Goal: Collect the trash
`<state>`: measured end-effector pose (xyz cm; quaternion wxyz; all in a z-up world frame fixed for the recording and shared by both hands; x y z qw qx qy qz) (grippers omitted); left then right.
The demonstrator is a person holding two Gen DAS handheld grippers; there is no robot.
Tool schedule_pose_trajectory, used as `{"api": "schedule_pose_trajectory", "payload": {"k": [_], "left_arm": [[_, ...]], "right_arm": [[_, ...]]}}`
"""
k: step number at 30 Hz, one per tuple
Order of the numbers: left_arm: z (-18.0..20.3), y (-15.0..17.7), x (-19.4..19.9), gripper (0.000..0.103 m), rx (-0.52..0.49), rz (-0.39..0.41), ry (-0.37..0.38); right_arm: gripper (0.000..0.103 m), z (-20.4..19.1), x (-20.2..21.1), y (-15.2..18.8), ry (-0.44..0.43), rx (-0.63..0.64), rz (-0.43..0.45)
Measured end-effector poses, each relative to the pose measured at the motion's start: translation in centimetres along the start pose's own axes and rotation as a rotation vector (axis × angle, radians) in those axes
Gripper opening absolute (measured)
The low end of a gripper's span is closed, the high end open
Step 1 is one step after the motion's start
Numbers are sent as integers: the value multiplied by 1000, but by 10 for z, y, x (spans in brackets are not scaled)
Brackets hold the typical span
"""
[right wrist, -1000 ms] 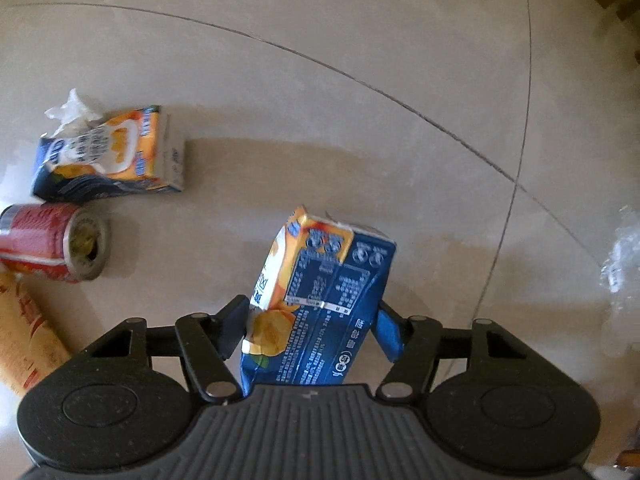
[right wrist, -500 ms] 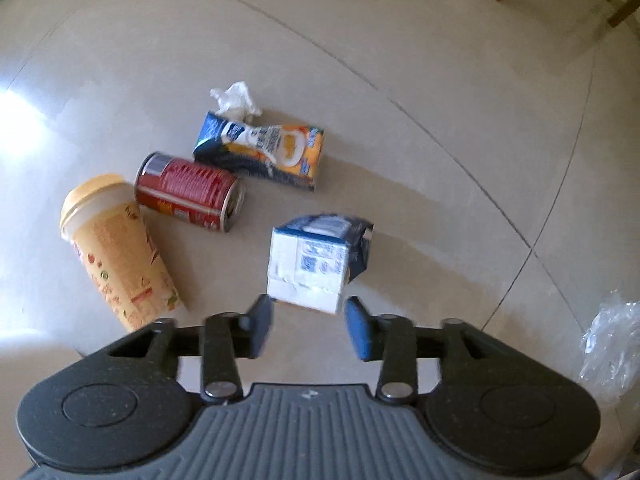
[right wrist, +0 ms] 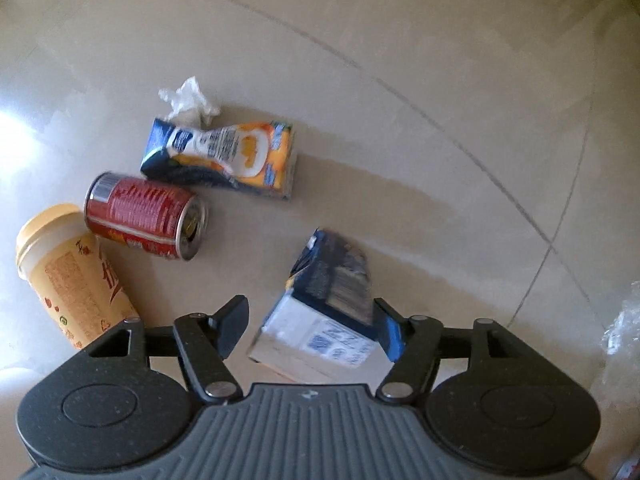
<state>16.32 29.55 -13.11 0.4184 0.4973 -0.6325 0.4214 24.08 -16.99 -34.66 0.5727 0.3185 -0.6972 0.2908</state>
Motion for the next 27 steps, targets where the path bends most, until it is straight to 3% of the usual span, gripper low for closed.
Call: {"api": "schedule_pose_trajectory", "payload": {"k": [3, 7, 11, 14, 27], "left_arm": [[1, 0, -1, 10, 1, -2, -2], [2, 0, 0, 9, -2, -2, -5], [1, 0, 0, 9, 1, -2, -2], [0, 0, 0, 9, 4, -2, -2], [0, 0, 0, 9, 6, -2, -4]], "right_arm": [[71, -4, -7, 3, -11, 12, -39], [71, -4, -6, 0, 46, 24, 17], [58, 0, 0, -2, 41, -14, 47], [54, -2, 1, -2, 52, 10, 44], [52, -27, 37, 5, 75, 169, 11]]}}
Point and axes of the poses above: each gripper's, at about its wrist camera, not at the fingertips, and x roughly against the way its jaws point, z to its right, y to its underside, the point moved 5 cm from there along -x, roughly the way its jaws point, and after that the axes turned 4 degrees about -y, right-handed, at the moved point
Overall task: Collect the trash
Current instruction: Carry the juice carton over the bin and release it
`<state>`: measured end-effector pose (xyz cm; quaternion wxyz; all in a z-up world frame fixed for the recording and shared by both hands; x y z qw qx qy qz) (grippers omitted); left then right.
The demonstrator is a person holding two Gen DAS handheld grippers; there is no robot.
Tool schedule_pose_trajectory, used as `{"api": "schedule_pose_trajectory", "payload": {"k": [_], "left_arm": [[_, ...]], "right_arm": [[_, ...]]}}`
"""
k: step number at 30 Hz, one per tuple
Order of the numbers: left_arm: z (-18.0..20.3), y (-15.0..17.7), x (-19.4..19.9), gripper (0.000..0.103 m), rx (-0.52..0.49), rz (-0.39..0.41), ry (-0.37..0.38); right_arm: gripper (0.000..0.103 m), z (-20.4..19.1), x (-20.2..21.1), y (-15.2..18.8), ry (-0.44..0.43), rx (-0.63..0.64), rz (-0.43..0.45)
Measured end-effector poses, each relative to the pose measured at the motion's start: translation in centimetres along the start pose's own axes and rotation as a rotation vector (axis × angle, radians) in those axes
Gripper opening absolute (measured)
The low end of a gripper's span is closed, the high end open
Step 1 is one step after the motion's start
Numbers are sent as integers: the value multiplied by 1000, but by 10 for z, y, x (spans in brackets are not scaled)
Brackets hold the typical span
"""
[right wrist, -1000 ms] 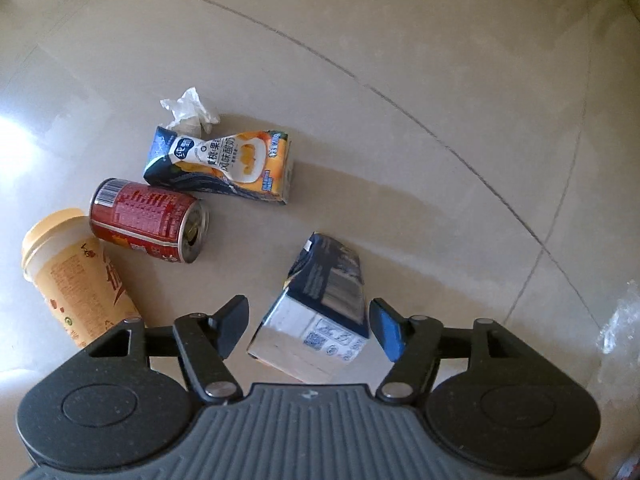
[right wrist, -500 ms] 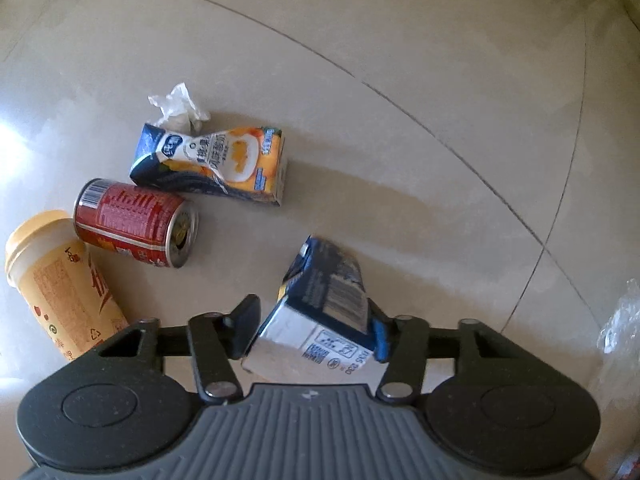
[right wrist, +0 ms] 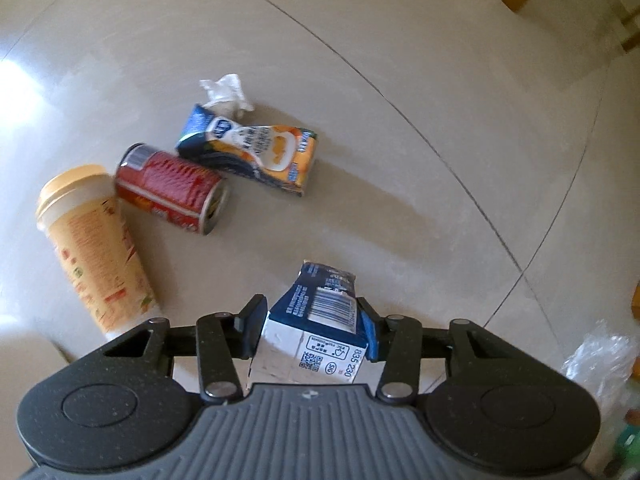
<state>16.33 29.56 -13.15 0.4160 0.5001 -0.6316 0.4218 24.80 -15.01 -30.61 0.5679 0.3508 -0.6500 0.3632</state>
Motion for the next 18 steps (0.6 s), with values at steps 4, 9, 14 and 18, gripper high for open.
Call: {"api": "schedule_pose_trajectory", "payload": {"k": [4, 9, 14, 18], "left_arm": [[1, 0, 0, 9, -5, 1, -7], [2, 0, 0, 9, -1, 0, -4], [2, 1, 0, 10, -4, 3, -10], [2, 1, 0, 10, 2, 2, -6]], "right_arm": [[52, -13, 23, 2, -17, 76, -25], [52, -43, 73, 8, -39, 237, -43], [52, -81, 136, 19, -68, 408, -34], [52, -115, 188, 34, -117, 530, -26]]}}
Point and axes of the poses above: each gripper's, at about its wrist camera, not at the fingertips, and x roughly against the way its jaws point, z to its right, y to its underside, the point moved 5 cm from there along -x, roughly the way its jaws point, and after that the axes turned 4 degrees about -y, right-handed, at the moved point
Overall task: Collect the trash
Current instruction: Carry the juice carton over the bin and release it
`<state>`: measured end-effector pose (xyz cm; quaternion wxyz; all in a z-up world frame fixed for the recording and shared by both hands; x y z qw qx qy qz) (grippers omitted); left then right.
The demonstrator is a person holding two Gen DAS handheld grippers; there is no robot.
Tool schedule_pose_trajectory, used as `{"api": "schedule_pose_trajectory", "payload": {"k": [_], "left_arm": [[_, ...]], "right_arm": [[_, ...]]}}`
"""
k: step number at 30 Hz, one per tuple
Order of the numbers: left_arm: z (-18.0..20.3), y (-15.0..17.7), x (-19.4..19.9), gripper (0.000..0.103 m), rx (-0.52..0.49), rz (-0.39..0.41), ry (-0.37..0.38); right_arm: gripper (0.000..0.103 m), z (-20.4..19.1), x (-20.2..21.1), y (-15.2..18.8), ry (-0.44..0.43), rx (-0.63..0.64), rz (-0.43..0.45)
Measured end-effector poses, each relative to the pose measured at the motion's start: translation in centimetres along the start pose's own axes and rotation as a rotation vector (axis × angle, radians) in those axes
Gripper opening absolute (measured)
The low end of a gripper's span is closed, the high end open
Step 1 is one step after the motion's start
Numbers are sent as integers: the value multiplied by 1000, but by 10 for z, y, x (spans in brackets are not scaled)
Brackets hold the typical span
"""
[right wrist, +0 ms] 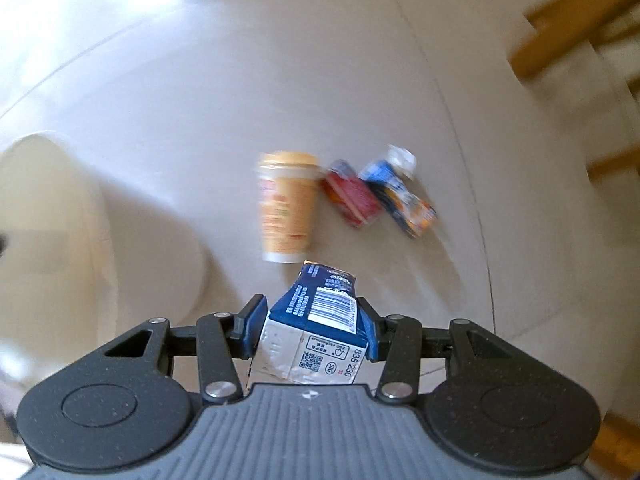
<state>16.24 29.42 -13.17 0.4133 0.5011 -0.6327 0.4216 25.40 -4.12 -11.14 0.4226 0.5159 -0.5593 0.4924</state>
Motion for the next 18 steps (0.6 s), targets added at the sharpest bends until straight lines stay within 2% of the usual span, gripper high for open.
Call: {"api": "schedule_pose_trajectory", "payload": {"k": [7, 13, 15, 16, 18], "left_arm": [[1, 0, 0, 10, -2, 1, -2], [2, 0, 1, 10, -12, 3, -12], [2, 0, 0, 10, -9, 2, -8], [1, 0, 0, 10, -7, 2, -5], [1, 0, 0, 10, -7, 2, -3]], "right_arm": [[52, -80, 66, 1, -107, 176, 46], [53, -144, 87, -1, -213, 290, 92], [62, -159, 88, 0, -222, 335, 114], [70, -164, 89, 2, -218, 356, 132], [71, -170, 91, 6, -201, 401, 164]]}}
Point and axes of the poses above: each gripper's, at about its wrist camera, not at the fingertips, and x roughly against the way its jaws point, z to its right, y to its underside, the point moved 5 cm from there along -x, roughly the way its jaws point, and after that the axes turned 4 degrees about -y, right-handed, at the moved point
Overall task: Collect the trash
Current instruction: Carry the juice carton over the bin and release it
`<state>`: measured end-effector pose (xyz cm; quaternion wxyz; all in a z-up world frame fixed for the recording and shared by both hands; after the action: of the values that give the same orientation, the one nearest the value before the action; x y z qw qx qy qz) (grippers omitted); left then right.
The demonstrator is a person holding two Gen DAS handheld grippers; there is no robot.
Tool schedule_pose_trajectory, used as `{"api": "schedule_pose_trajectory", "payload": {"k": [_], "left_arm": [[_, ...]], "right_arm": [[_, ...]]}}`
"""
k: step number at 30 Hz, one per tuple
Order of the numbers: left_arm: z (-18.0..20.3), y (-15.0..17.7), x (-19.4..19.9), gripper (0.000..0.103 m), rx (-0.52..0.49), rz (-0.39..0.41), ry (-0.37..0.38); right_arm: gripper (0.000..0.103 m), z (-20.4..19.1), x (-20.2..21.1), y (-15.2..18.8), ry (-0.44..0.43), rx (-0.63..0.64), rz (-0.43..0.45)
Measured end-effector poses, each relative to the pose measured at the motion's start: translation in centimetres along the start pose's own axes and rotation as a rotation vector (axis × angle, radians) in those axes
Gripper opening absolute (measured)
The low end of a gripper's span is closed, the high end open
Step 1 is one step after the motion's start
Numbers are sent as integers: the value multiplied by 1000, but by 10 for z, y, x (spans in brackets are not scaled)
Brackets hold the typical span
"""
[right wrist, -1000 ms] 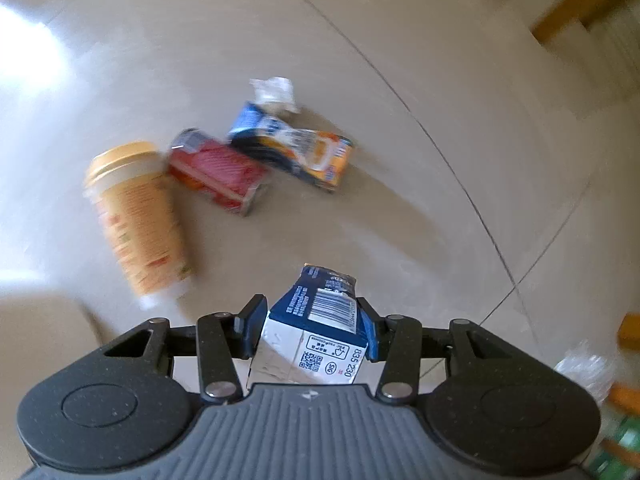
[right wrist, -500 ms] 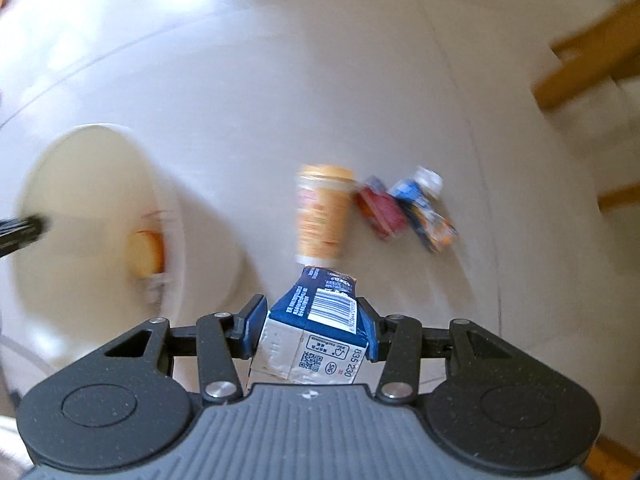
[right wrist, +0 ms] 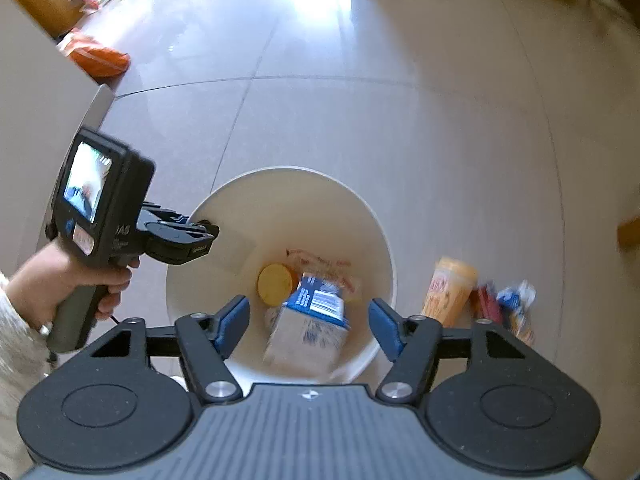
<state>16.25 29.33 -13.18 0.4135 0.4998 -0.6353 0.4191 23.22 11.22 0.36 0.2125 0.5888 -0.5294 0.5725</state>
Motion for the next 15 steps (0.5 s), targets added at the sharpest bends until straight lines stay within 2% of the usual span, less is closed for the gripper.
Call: {"api": "schedule_pose_trajectory", "payload": {"k": [7, 15], "left_arm": [[0, 0, 0, 10, -1, 1, 0], [0, 0, 0, 10, -1, -2, 0]], "right_arm": [[71, 19, -2, 10, 21, -26, 18], [73, 80, -15, 33, 70, -128, 91]]}}
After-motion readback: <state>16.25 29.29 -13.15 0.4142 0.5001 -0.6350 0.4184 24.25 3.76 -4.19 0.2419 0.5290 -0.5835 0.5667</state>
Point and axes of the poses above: each gripper's, at about its wrist camera, not at the fingertips, and x roughly against the way its jaws point, z to its right, y to its underside, the point moved 5 cm from there along -x, roughly the way its jaws point, and after that the axes turned 4 degrees about -y, right-handed, at the moved point
